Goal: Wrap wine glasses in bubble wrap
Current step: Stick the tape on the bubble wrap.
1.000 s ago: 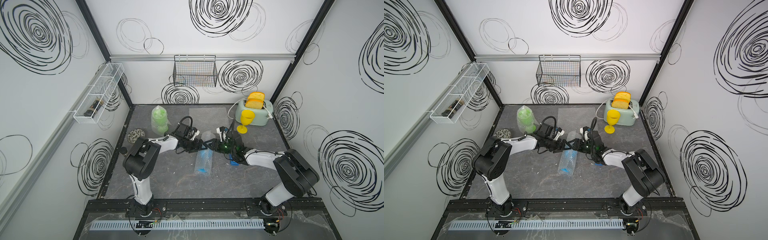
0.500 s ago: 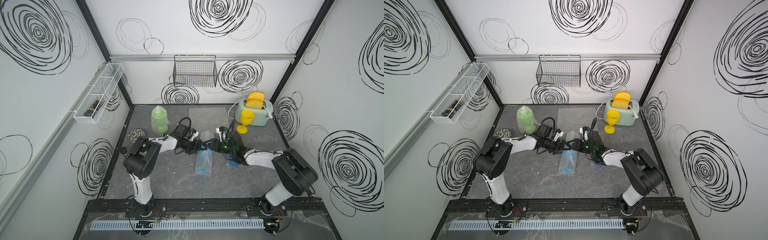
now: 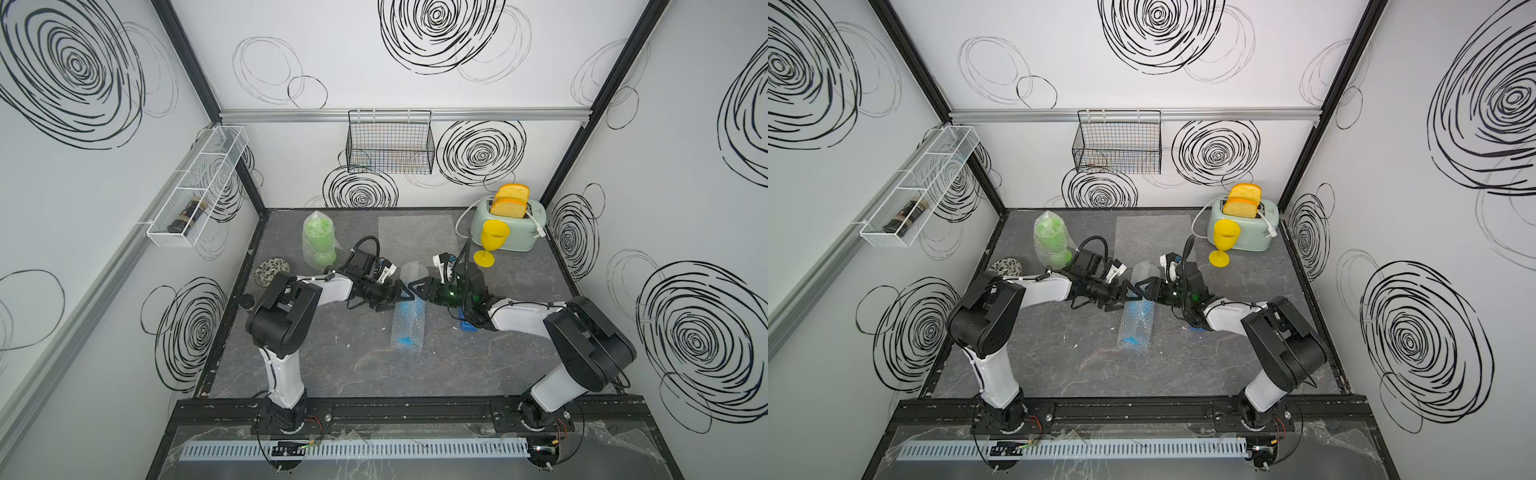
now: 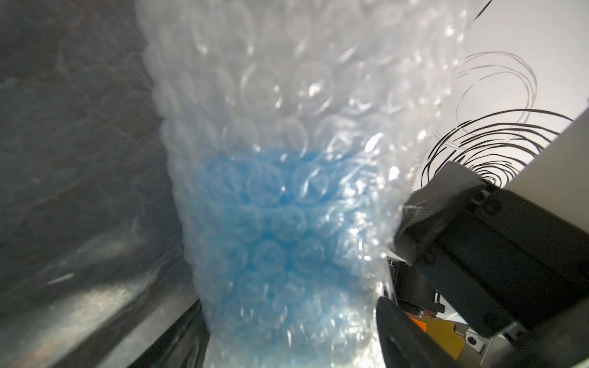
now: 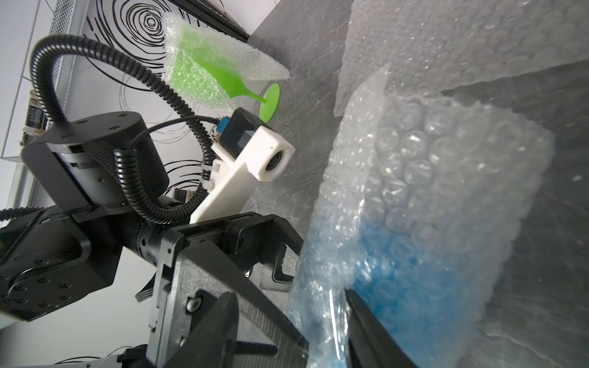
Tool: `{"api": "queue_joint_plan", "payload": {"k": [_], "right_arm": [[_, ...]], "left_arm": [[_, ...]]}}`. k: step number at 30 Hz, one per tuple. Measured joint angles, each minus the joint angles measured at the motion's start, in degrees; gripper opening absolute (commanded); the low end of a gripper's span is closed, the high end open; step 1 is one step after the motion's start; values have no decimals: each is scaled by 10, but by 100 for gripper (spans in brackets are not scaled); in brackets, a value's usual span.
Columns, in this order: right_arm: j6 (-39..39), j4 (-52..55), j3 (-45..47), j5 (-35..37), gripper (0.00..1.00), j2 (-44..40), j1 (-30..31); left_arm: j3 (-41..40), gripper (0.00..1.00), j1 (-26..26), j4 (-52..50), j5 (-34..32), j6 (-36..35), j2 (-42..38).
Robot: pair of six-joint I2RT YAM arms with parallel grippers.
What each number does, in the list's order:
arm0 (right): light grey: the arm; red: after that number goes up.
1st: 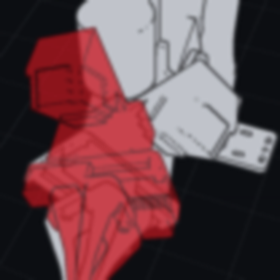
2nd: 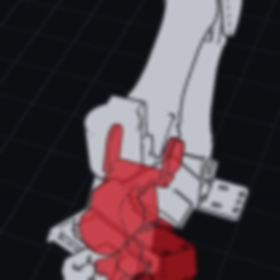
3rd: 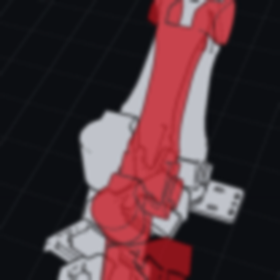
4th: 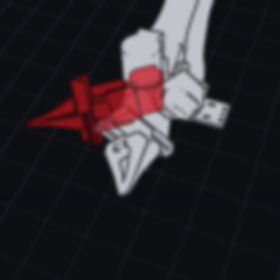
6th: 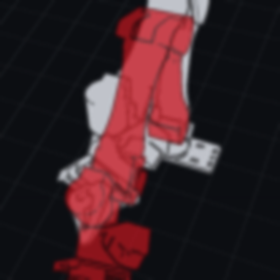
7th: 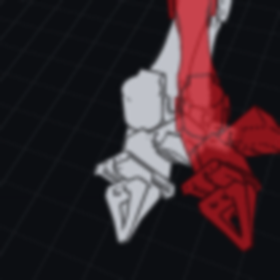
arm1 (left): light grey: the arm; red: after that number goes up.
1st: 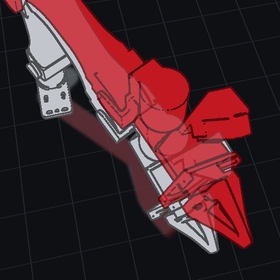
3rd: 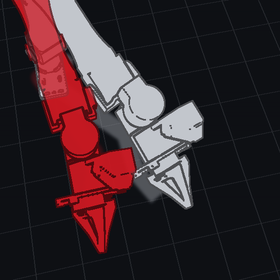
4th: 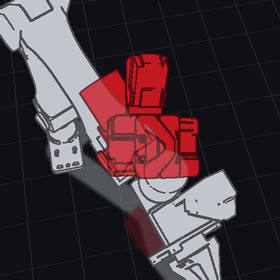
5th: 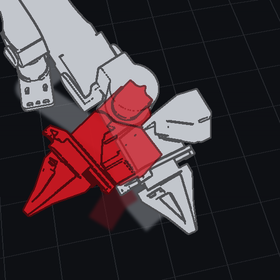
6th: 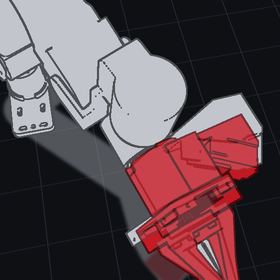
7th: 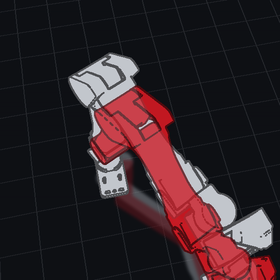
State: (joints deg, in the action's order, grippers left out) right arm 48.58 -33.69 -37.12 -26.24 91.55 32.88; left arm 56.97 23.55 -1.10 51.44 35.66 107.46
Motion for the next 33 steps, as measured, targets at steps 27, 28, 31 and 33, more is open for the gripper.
{"api": "queue_joint_plan", "payload": {"k": [27, 28, 31, 33], "right_arm": [[0, -7, 0, 0, 55, 5, 1], [0, -7, 0, 0, 55, 5, 1], [0, -7, 0, 0, 55, 6, 2], [0, -8, 0, 0, 55, 6, 2]], "left_arm": [[-3, 87, -4, 25, 15, 28, 19], [-3, 87, -4, 25, 15, 29, 21], [-2, 87, -2, 26, 17, 31, 25], [-2, 87, -2, 27, 19, 32, 25]]}}
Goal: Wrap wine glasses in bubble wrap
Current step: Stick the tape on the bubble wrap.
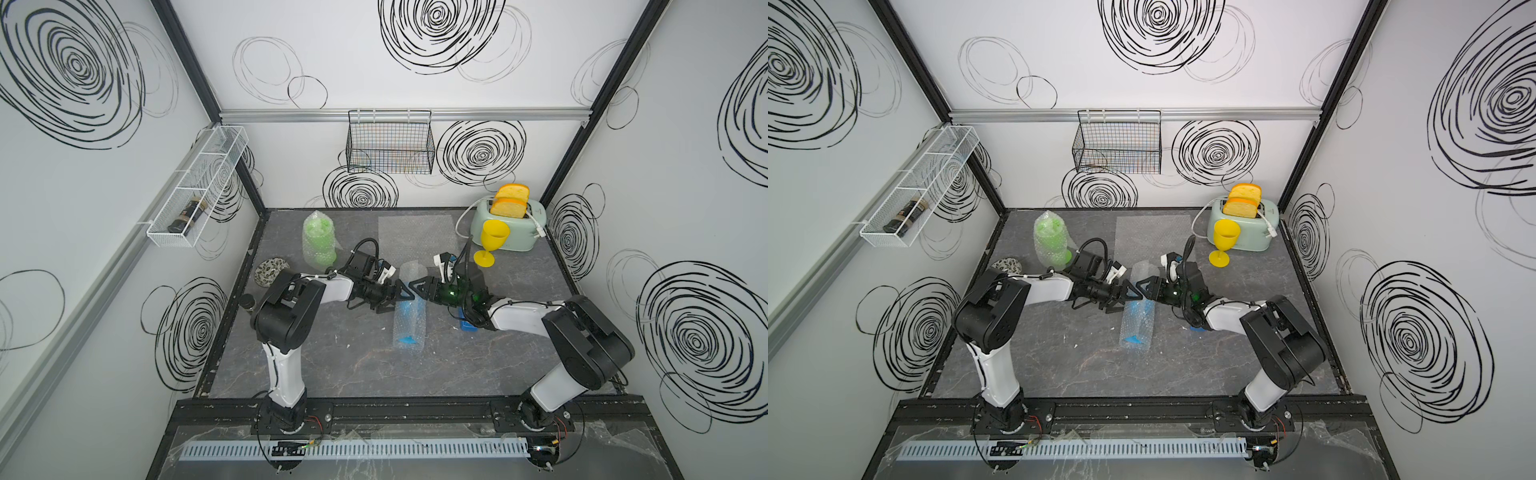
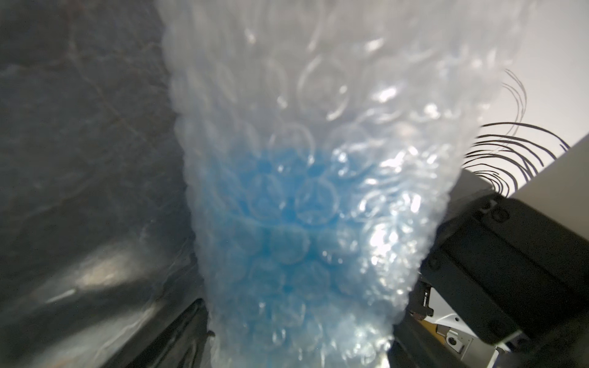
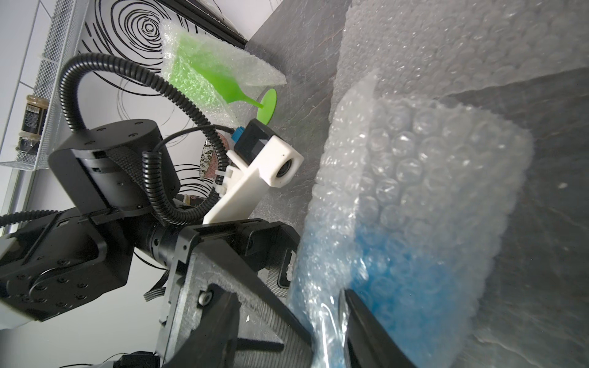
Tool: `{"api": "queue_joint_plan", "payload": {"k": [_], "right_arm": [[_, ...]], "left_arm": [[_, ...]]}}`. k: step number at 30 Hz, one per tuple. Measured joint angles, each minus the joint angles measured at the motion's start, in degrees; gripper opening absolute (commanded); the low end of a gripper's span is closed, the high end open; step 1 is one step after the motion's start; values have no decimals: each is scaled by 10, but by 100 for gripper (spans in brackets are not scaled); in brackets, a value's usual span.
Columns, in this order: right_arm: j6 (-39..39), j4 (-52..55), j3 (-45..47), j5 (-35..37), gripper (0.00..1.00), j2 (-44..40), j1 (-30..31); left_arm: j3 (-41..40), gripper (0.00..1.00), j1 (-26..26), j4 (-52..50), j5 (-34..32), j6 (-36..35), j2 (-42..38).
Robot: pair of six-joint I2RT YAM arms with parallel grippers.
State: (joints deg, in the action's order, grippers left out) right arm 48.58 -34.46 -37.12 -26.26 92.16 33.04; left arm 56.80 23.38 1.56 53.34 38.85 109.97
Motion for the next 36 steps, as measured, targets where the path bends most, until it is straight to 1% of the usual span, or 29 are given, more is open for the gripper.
{"api": "queue_joint_plan", "payload": {"k": [13, 17, 21, 24, 30, 36], "right_arm": [[0, -6, 0, 0, 55, 3, 2], [0, -6, 0, 0, 55, 3, 2], [0, -3, 0, 1, 55, 3, 2], [-1, 6, 0, 2, 56, 3, 3], [-9, 23, 0, 8, 58, -8, 2], [-20, 56, 0, 9, 63, -31, -10]], "left_arm": [[0, 88, -3, 18, 11, 18, 0], [10, 85, -3, 11, 8, 17, 11], [24, 75, -3, -10, 1, 3, 19], [29, 72, -3, -22, -3, -7, 19], [31, 71, -3, -30, -2, -23, 19], [33, 73, -1, -33, -3, -34, 19]]}}
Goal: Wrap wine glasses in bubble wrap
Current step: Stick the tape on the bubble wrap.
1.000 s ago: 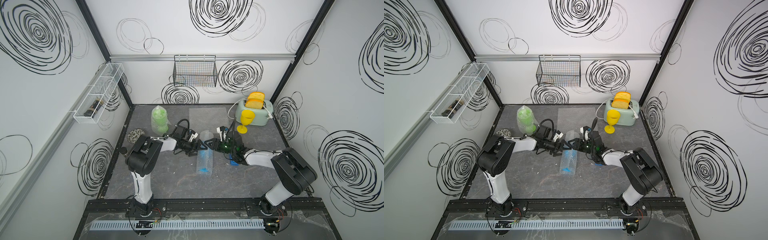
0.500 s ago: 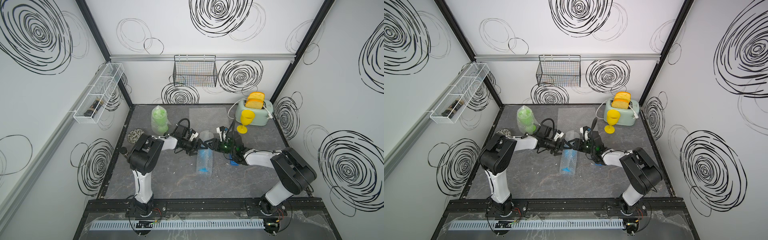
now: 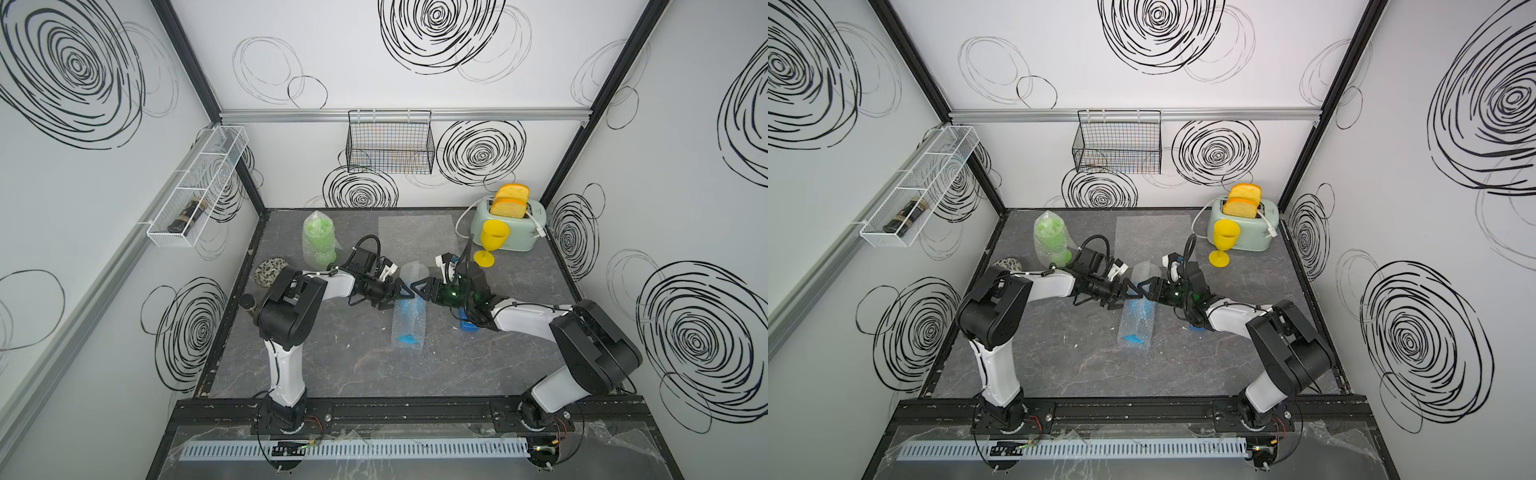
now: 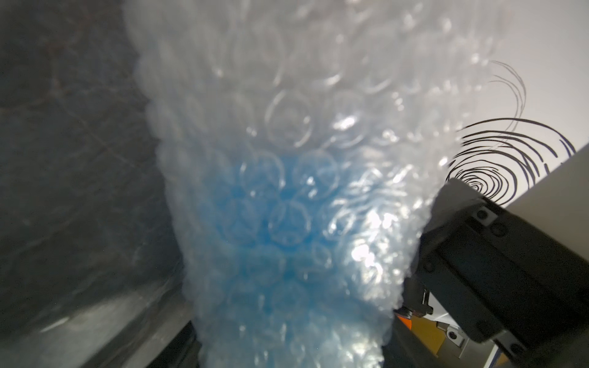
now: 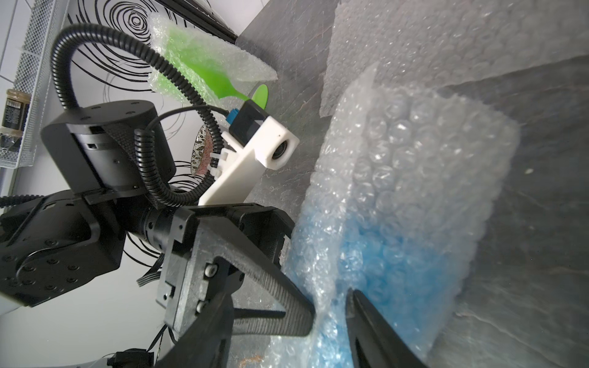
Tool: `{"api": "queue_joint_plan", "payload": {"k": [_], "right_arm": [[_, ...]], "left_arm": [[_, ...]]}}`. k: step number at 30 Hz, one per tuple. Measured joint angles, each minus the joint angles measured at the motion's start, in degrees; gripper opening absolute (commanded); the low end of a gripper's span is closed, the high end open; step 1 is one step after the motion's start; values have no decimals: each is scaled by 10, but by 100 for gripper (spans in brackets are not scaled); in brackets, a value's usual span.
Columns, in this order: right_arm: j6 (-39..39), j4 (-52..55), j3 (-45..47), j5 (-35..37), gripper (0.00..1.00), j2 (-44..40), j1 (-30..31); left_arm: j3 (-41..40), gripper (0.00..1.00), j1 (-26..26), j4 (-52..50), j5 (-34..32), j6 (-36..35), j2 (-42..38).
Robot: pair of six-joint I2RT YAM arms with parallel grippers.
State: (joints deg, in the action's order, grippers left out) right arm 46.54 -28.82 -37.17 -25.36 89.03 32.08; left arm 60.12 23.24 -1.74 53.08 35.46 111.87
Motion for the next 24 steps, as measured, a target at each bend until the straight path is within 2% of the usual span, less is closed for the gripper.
{"api": "queue_joint_plan", "payload": {"k": [7, 9, 10, 14, 15, 19, 24], "right_arm": [[-18, 41, -4, 2, 65, -20, -21], [-23, 60, -4, 4, 62, -35, -31], [-26, 70, -4, 5, 58, -45, -37], [-43, 115, -15, 12, 16, -89, -51], [-46, 123, -21, 12, 11, -96, -52], [-56, 132, -41, 2, 1, -96, -52], [-57, 139, -70, -23, 1, -37, -46]], "left_arm": [[4, 74, 4, -4, -6, -10, 0], [4, 74, 5, -5, -6, -11, 0], [4, 74, 5, -5, -6, -12, 0], [4, 74, 5, -4, -6, -12, 0], [4, 74, 5, -4, -6, -12, 0], [4, 75, 5, -4, -6, -12, 0], [4, 74, 5, -4, -7, -14, 0]]}}
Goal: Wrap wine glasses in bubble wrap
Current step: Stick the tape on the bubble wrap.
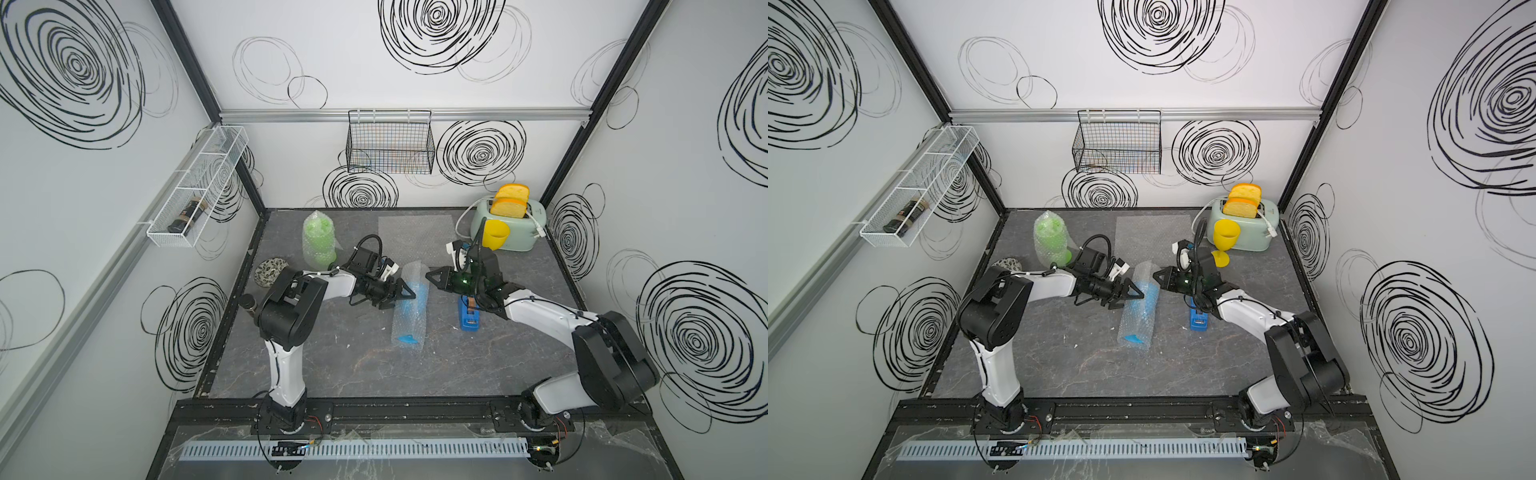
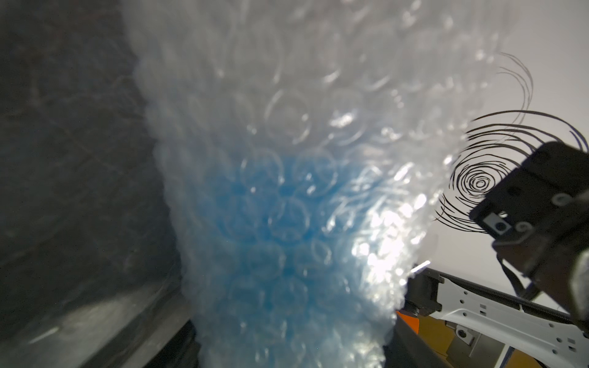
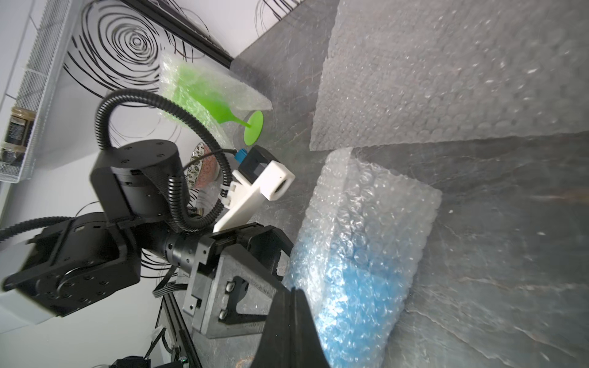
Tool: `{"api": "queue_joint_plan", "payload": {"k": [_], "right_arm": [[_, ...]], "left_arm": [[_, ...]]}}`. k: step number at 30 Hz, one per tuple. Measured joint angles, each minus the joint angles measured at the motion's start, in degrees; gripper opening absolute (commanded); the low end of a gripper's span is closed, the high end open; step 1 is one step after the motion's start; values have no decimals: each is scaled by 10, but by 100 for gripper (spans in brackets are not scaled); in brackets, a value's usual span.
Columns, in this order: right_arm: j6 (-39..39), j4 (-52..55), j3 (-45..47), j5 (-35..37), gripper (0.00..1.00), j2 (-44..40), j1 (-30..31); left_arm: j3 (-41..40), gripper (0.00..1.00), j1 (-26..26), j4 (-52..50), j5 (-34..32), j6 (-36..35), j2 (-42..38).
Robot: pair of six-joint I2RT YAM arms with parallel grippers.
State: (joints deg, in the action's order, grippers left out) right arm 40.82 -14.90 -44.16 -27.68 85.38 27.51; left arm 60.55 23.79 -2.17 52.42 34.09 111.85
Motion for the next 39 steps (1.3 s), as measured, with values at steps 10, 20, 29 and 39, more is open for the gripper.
{"api": "queue_joint_plan", "payload": {"k": [10, 20, 29, 39], "right_arm": [[-4, 14, -27, -29, 1, 75, 16], [-4, -5, -27, -45, 0, 111, -3], [-1, -3, -19, -49, 2, 102, -18], [0, 23, -21, -52, 2, 27, 0]], "left_arm": [[1, 74, 1, -1, 0, -1, 0], [1, 75, 2, -1, -5, 0, 0], [1, 75, 3, 0, -6, -1, -1], [1, 75, 4, -1, -8, -2, -3]]}}
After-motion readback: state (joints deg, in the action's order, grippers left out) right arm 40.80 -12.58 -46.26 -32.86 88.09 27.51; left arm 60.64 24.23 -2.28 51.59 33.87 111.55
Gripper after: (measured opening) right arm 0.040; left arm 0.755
